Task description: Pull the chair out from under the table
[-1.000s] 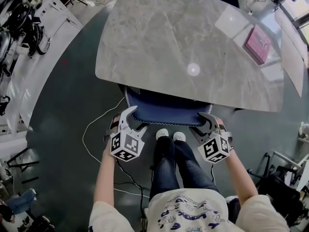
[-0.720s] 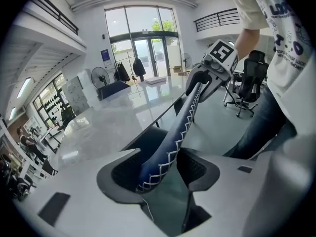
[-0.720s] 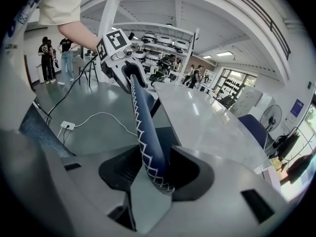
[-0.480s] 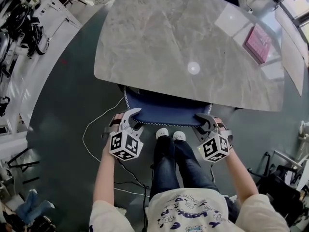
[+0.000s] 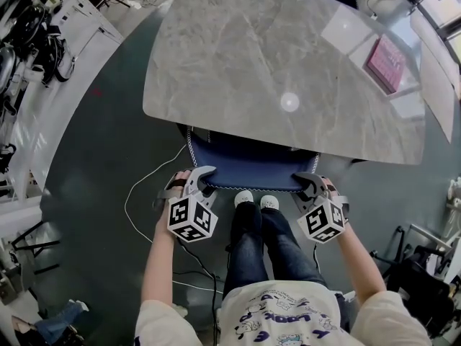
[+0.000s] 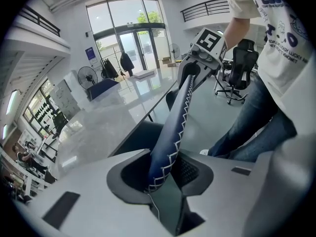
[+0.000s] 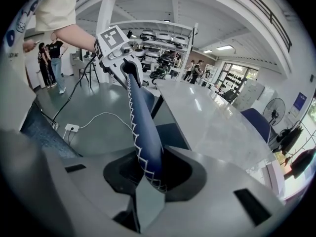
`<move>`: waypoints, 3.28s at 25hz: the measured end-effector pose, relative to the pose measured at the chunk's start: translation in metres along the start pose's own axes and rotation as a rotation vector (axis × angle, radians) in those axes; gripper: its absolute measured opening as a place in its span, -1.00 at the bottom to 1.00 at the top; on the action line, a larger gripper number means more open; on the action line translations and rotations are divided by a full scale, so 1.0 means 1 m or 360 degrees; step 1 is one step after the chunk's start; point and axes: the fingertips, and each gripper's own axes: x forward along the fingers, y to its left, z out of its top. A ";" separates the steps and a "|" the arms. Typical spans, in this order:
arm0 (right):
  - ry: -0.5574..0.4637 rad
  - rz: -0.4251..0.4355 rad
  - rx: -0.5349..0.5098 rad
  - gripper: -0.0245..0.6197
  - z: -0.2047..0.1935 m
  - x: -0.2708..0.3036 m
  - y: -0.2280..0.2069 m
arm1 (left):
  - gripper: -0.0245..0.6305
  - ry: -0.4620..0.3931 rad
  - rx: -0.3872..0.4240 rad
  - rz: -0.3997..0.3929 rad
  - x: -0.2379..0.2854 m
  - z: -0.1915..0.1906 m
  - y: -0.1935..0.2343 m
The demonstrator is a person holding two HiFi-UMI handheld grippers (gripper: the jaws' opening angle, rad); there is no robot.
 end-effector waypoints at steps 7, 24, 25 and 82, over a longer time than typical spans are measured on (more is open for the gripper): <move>0.0009 0.0037 -0.0015 -0.61 -0.004 -0.009 0.013 | -0.56 0.0008 0.0035 -0.0015 -0.010 -0.001 -0.022; 0.0001 0.0108 -0.0064 -0.62 -0.033 -0.058 0.096 | -0.60 0.0112 -0.0001 0.0019 -0.050 -0.013 -0.129; -0.0001 0.0117 -0.0075 -0.62 -0.036 -0.063 0.102 | -0.61 0.0116 -0.0015 0.0028 -0.053 -0.012 -0.138; 0.0118 0.0209 -0.0153 -0.64 -0.120 -0.216 0.410 | -0.61 0.0234 -0.0010 -0.0034 -0.187 -0.069 -0.459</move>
